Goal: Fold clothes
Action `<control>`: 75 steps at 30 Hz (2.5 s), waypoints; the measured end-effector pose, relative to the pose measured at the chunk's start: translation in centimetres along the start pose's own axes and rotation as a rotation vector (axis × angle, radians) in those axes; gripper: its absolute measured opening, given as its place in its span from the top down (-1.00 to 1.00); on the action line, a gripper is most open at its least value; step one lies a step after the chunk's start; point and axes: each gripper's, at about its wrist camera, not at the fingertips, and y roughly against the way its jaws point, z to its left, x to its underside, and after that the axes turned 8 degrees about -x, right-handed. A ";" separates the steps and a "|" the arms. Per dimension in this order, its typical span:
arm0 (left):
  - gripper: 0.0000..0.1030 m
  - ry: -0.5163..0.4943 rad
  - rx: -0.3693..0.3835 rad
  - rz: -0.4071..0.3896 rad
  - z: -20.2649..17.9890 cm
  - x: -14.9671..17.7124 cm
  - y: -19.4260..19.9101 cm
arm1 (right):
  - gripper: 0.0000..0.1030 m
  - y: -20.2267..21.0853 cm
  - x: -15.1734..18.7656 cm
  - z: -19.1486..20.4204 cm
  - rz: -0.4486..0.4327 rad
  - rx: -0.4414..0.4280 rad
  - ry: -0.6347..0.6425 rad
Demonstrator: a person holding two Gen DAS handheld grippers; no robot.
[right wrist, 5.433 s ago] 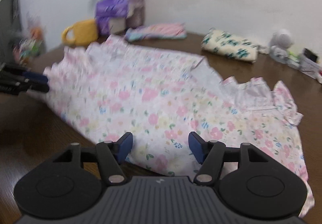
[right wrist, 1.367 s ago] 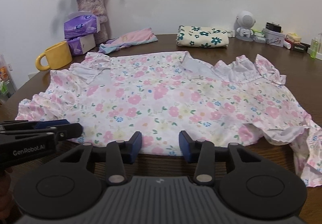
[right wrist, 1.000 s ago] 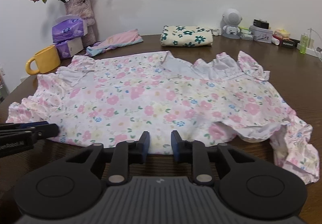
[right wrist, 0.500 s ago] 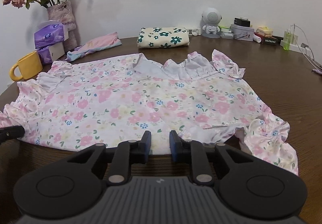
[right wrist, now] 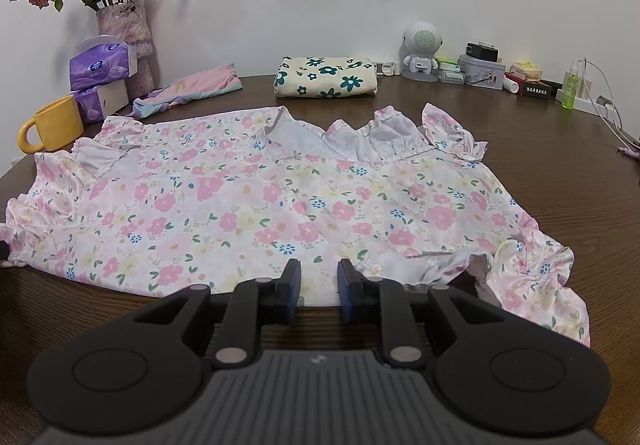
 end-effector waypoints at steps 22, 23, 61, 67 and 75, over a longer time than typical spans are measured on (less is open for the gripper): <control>0.38 -0.254 0.190 -0.068 -10.9 -7.8 -1.7 | 0.34 -2.8 -7.9 7.3 0.006 -0.200 0.135; 0.40 -0.251 0.192 -0.052 -11.2 -7.6 -2.7 | 0.34 -3.2 -7.8 7.3 0.013 -0.204 0.129; 0.89 -0.102 0.162 0.104 -7.2 -6.8 -8.5 | 0.41 -8.4 -6.2 4.4 0.067 -0.143 0.060; 0.88 -0.093 0.097 0.088 -6.4 -7.0 -8.5 | 0.53 -8.1 -6.1 3.3 0.064 -0.148 0.048; 0.88 -0.085 0.030 0.084 -4.8 -7.4 -8.9 | 0.53 -7.9 -6.1 2.5 0.059 -0.122 0.044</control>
